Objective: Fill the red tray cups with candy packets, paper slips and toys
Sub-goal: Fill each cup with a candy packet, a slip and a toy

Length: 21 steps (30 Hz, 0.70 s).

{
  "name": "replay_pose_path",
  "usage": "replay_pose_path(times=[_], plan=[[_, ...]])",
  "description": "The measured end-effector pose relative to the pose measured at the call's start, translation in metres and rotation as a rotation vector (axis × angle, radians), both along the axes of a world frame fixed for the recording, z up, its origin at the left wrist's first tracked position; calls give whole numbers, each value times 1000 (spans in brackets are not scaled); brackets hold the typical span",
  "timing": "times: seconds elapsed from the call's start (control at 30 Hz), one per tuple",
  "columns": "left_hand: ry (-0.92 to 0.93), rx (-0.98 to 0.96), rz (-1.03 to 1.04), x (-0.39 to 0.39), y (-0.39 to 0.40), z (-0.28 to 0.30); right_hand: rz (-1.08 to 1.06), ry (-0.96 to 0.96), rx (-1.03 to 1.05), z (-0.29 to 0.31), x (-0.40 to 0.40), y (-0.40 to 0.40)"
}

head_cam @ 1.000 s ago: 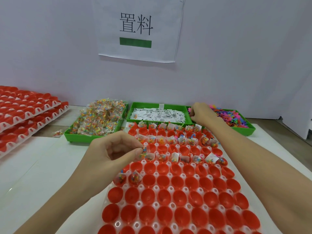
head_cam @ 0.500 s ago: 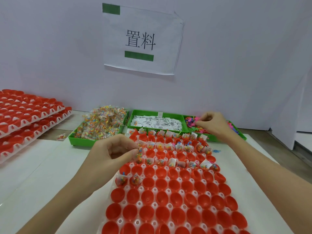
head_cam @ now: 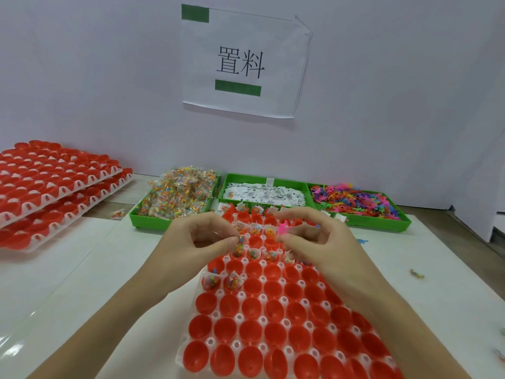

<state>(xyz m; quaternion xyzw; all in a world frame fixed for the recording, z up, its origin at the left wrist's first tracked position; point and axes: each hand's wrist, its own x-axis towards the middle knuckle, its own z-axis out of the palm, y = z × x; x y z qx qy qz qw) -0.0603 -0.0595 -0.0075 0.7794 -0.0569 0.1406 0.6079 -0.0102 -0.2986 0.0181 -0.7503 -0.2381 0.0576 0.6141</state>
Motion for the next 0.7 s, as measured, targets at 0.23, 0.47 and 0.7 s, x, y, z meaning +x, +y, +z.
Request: replay_pose_path(times=[0.23,0.47,0.7], plan=[[-73,-2,-156,-4,-9,2,-42,-169,-9,-15,-21,12],[-77,1,-95,-3,-14,0,26,-164,-67,-21,-25,14],[-73,4,-99,-6,-18,-3,-70,-181,-105,-27,-26,15]])
